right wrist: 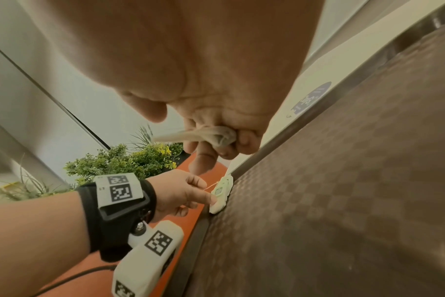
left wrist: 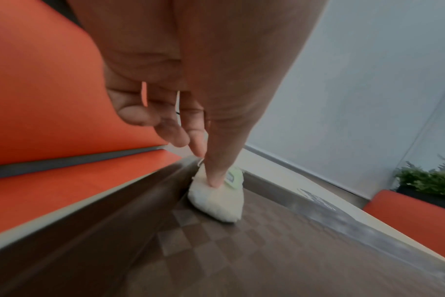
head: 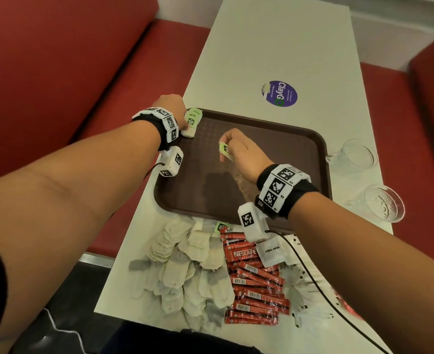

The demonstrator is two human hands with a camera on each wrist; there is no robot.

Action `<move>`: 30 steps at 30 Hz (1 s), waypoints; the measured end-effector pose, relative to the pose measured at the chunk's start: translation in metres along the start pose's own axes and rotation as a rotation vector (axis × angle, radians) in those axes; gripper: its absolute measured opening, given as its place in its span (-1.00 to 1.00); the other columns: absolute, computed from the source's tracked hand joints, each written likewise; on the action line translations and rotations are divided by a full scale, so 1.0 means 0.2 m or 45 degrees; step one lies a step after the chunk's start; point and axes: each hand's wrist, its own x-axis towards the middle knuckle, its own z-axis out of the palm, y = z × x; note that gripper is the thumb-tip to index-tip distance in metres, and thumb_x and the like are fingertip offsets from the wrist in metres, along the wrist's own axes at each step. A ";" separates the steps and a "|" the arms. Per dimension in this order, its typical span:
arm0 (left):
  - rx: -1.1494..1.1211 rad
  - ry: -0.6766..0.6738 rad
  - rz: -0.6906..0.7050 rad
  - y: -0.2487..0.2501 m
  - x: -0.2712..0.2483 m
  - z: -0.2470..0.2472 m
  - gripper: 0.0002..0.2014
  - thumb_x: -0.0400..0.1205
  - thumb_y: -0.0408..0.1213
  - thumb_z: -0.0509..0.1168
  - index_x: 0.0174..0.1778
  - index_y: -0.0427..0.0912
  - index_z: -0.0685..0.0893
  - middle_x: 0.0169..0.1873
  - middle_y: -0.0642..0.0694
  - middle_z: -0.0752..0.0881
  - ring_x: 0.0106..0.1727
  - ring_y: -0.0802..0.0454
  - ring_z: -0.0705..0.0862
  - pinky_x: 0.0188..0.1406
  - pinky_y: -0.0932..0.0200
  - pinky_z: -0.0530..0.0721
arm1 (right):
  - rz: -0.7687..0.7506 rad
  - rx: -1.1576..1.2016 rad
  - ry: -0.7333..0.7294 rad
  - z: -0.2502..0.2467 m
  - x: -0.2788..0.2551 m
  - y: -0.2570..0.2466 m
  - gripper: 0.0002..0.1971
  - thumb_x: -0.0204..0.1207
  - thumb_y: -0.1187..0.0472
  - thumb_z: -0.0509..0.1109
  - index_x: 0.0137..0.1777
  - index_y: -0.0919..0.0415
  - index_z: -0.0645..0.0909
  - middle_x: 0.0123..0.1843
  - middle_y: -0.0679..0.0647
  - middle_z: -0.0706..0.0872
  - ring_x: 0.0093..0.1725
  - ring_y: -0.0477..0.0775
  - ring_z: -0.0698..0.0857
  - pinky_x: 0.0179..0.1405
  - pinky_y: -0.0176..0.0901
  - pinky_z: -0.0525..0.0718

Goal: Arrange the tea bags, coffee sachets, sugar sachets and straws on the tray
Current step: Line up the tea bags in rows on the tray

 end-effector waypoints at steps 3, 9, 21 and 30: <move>0.024 0.017 0.088 0.04 -0.01 0.01 -0.86 0.56 -0.10 0.43 -0.08 -0.07 0.80 -0.11 -0.06 0.77 0.00 -0.14 0.72 -0.02 0.04 0.71 | -0.027 -0.104 0.008 -0.02 0.01 0.01 -0.83 0.62 0.35 0.08 0.03 0.18 0.49 -0.16 0.05 0.65 -0.23 -0.01 0.54 -0.25 -0.15 0.49; 0.131 -0.091 0.079 0.10 -0.02 0.04 -0.77 0.50 -0.03 0.52 -0.14 -0.12 0.81 -0.19 -0.09 0.81 -0.12 -0.11 0.77 -0.14 0.06 0.74 | -0.023 -0.162 0.061 -0.02 0.05 0.07 -0.81 0.59 0.35 0.23 0.13 0.09 0.45 -0.03 0.10 0.69 -0.09 0.12 0.67 -0.09 0.06 0.65; -0.500 -0.050 0.477 0.16 -0.32 -0.18 -0.56 0.64 0.28 0.24 -0.05 0.01 0.84 -0.33 0.08 0.77 -0.32 0.13 0.67 -0.29 0.16 0.58 | -0.062 -0.078 0.224 -0.02 0.11 0.09 -0.68 0.51 0.32 0.46 0.13 -0.03 0.46 -0.01 0.05 0.78 0.00 0.11 0.78 0.10 0.07 0.76; -0.235 -0.104 0.502 0.12 -0.36 -0.09 -0.87 0.61 -0.14 0.44 0.02 0.00 0.85 -0.15 0.12 0.75 -0.05 0.15 0.69 -0.11 0.36 0.50 | -0.062 -0.189 0.280 -0.03 0.13 0.14 -0.69 0.54 0.32 0.43 0.17 0.05 0.43 -0.02 0.05 0.74 -0.17 -0.10 0.63 -0.06 -0.16 0.61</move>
